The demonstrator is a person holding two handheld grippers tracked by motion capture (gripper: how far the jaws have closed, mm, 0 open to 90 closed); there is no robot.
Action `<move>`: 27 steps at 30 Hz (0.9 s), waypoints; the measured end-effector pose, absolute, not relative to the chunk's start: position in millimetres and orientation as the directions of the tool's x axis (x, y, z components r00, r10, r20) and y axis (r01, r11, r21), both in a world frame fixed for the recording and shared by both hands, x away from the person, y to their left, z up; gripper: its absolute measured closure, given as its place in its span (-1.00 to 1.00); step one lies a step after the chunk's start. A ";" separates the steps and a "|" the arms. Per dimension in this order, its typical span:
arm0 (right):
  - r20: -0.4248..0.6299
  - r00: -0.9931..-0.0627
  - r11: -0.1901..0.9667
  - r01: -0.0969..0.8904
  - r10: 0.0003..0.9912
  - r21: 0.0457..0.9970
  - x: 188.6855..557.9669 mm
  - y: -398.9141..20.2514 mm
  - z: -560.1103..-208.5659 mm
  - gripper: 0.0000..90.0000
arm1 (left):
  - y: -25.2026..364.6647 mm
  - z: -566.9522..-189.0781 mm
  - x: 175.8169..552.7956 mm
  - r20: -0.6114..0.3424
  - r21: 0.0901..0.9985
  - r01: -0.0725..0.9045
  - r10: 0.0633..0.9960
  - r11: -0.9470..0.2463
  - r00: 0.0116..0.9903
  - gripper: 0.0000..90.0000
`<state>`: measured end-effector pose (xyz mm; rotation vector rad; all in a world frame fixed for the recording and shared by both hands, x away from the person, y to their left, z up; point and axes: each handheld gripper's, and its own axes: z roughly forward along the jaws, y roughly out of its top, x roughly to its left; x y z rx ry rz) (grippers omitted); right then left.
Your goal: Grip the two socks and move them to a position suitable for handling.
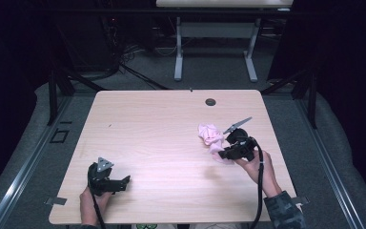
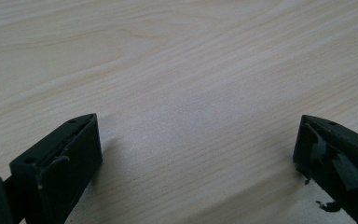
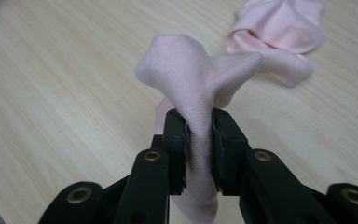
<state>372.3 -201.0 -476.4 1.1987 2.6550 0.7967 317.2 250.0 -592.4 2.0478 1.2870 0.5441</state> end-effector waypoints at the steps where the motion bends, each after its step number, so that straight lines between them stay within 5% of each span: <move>1: 0.102 -0.692 0.560 0.654 0.715 0.509 369.3 -196.7 -477.7 0.71 | 250.0 -592.4 317.2 0.005 0.712 0.632 0.902 -0.307 0.432 -0.99; 27: 0.174 -0.856 0.748 0.512 0.488 0.422 297.2 -111.3 -532.2 0.70 | 250.0 -592.4 316.7 0.005 0.712 0.632 0.902 -0.306 0.431 -0.98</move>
